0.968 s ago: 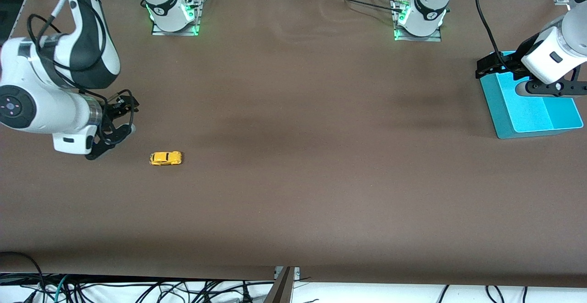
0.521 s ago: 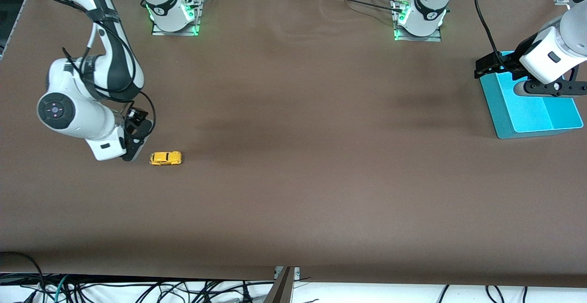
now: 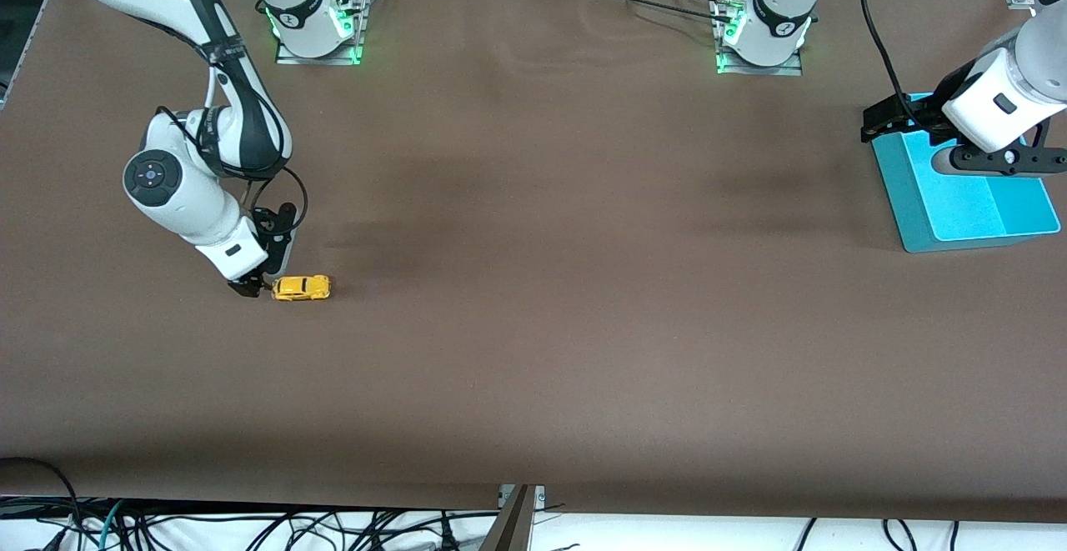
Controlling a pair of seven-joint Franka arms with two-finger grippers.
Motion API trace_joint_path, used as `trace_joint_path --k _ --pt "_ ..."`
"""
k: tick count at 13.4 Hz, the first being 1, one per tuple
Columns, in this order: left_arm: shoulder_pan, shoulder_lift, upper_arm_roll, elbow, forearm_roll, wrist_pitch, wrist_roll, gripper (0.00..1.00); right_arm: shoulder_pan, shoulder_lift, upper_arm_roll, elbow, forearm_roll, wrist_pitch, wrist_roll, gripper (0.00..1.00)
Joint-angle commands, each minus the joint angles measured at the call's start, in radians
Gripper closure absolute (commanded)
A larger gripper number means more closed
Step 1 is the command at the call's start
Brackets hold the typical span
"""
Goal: Wind and store yellow beetle car
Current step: 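Reach the right gripper over the yellow beetle car, then lower the right gripper and close it on the car's body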
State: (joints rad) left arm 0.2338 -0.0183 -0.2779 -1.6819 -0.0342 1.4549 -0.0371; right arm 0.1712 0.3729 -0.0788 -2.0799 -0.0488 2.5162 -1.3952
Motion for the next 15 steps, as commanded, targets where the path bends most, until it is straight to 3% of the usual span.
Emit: trace_joint_path --k 1,10,11,12,13,15 --pt "0.005 -0.003 -0.006 0.007 -0.009 -0.015 -0.01 0.0 -0.004 0.049 0.004 -0.005 -0.008 0.107 -0.083 0.0" --pt "0.004 -0.003 -0.007 0.008 -0.007 -0.013 -0.013 0.0 -0.013 0.126 0.008 0.011 -0.002 0.199 -0.136 0.01" --pt "0.004 -0.003 -0.007 0.008 -0.007 -0.013 -0.013 0.0 -0.012 0.126 0.008 0.011 0.0 0.2 -0.133 0.1" --pt "0.004 -0.003 -0.007 0.008 -0.007 -0.014 -0.013 0.0 -0.012 0.126 0.008 0.011 0.0 0.2 -0.128 0.33" --pt "0.004 -0.003 -0.007 0.008 -0.007 -0.015 -0.013 0.0 -0.007 0.124 0.008 0.011 0.004 0.196 -0.127 0.63" --pt "0.004 -0.005 -0.007 0.008 -0.007 -0.015 -0.013 0.0 -0.004 0.118 0.01 0.009 0.007 0.188 -0.125 0.81"
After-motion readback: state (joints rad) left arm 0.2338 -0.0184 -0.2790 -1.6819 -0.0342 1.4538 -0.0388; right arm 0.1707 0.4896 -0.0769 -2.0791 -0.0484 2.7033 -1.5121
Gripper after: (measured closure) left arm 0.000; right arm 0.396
